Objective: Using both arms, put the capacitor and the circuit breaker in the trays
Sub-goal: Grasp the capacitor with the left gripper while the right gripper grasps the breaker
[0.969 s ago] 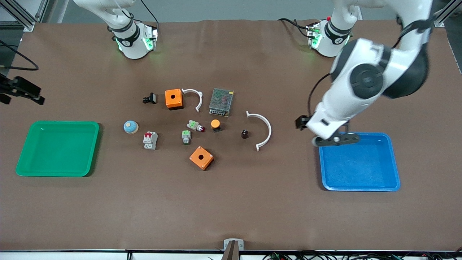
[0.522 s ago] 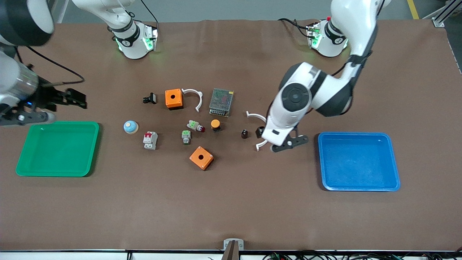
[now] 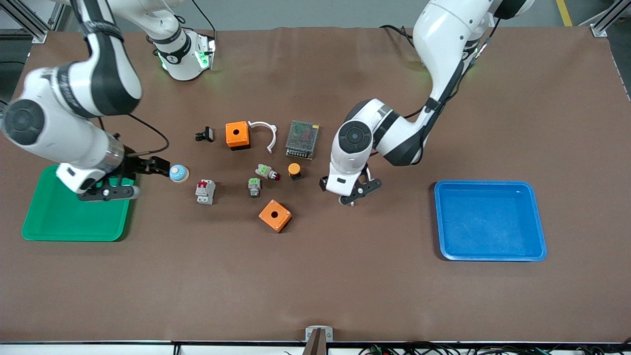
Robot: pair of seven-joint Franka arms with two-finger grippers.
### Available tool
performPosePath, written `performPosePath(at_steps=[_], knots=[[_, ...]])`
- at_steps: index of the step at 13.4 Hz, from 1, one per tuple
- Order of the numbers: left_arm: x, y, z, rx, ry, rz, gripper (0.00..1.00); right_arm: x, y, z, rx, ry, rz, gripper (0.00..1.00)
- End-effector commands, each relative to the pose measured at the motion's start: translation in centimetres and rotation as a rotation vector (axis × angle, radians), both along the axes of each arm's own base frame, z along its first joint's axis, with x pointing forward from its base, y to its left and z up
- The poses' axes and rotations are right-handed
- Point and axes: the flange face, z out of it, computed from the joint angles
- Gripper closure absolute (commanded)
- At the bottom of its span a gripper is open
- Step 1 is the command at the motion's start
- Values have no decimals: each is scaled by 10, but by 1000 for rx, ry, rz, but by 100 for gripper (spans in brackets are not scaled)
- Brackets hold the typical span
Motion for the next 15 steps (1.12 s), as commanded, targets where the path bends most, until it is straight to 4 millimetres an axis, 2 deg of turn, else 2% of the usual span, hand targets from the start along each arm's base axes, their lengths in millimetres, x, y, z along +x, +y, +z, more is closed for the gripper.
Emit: performPosePath(at_steps=[1, 2, 4, 7, 10, 15], knots=[[2, -4, -9, -1, -4, 34, 17, -9, 17, -35, 4, -10, -29, 0], [-1, -5, -18, 6, 7, 34, 21, -8, 19, -49, 1, -8, -30, 0], [-5, -9, -29, 12, 17, 41, 24, -7, 22, -68, -2, -16, -32, 0], [-12, -14, -47, 22, 27, 37, 27, -11, 29, -87, -8, -5, -35, 0], [-12, -17, -56, 9, 20, 52, 33, -17, 47, -107, -18, -10, -75, 0], [-20, -27, -62, 1, 11, 60, 45, -28, 47, -155, -29, -28, -67, 0]])
